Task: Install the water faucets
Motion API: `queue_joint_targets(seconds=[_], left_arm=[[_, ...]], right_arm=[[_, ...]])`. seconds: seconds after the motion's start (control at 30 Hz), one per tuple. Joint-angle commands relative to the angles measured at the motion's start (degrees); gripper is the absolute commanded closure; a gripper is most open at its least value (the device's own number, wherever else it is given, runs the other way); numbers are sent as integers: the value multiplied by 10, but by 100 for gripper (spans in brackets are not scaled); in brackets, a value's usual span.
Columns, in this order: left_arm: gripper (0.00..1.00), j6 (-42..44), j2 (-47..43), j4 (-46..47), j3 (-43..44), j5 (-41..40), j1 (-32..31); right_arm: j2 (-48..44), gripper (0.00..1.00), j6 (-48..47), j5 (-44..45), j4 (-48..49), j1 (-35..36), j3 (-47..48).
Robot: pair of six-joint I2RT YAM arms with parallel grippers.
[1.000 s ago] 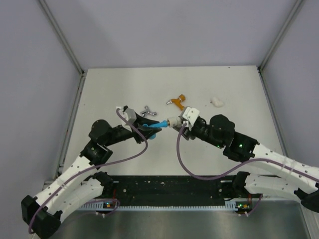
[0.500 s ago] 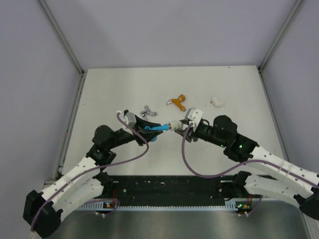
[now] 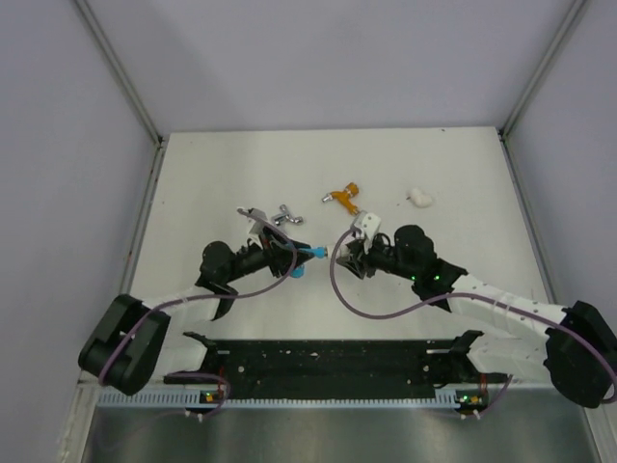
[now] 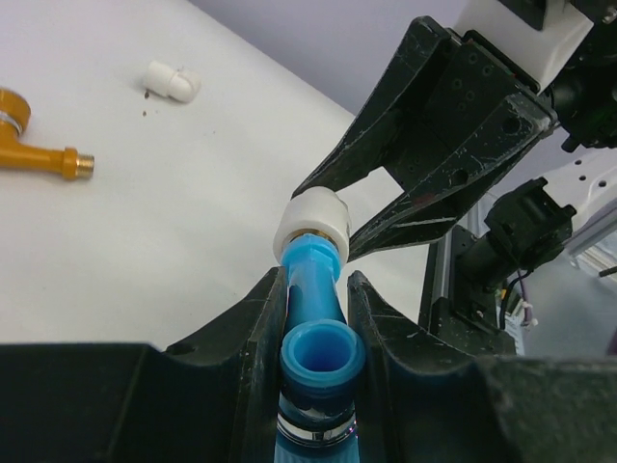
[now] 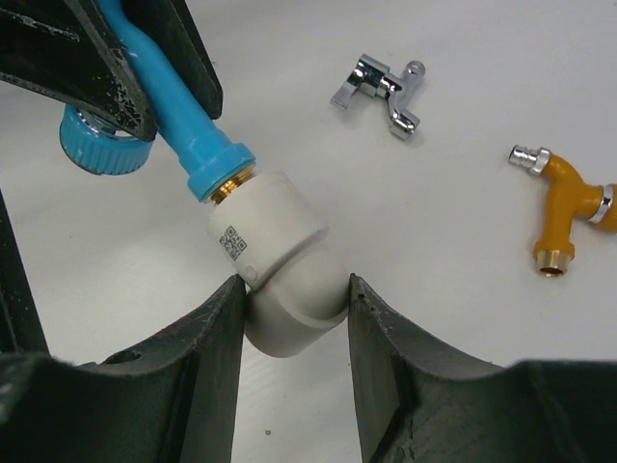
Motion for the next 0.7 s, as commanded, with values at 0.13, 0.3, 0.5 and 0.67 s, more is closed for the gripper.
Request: queue_joint_targets(seconds=[0.13, 0.3, 0.5, 0.67], left_arm=[[100, -139, 105, 298, -12, 6, 24], [100, -128, 112, 296, -20, -17, 33], [100, -65, -11, 116, -30, -58, 57], [100, -19, -111, -80, -23, -148, 58]], right_arm=[[27, 100, 41, -46, 115, 11, -14], [39, 100, 96, -35, 135, -17, -29], [49, 100, 115, -12, 71, -17, -14], [52, 100, 173, 27, 9, -17, -6]])
